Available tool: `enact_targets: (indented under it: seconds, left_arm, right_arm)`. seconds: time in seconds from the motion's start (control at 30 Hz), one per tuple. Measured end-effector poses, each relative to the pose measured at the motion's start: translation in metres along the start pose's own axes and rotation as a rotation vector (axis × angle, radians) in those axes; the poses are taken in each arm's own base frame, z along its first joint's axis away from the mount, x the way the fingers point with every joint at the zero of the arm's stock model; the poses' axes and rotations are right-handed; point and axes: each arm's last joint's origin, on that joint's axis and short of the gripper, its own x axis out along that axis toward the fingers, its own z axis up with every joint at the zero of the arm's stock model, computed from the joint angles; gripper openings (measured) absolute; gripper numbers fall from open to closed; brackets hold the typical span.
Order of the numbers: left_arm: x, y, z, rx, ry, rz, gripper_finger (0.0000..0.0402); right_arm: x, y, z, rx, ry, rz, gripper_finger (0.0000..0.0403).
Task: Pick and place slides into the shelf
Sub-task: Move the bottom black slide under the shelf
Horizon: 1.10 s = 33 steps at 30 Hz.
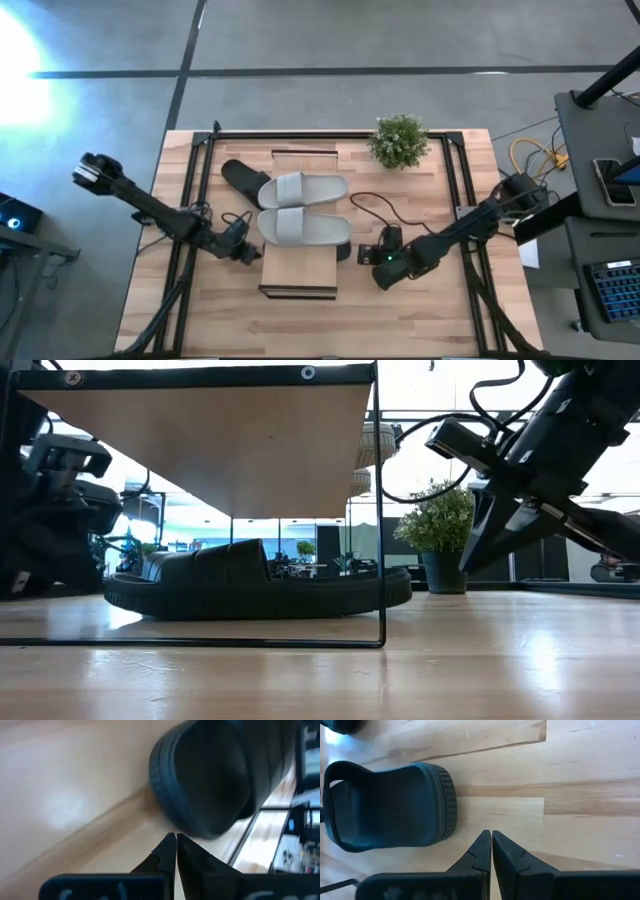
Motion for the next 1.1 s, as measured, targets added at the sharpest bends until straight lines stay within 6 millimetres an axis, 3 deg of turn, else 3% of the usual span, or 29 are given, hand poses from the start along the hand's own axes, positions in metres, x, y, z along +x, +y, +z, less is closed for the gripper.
enact_targets:
  seconds: [0.63, 1.1]
  left_arm:
    - [0.006, 0.004, 0.005, 0.01, -0.239, 0.048, 0.0]
    - [-0.016, 0.002, 0.004, 0.054, -0.161, 0.01, 0.0]
  right_arm:
    - [0.001, 0.006, -0.001, 0.014, 0.02, 0.052, 0.0009]
    - [0.008, 0.011, 0.011, 0.041, -0.013, 0.047, 0.0009]
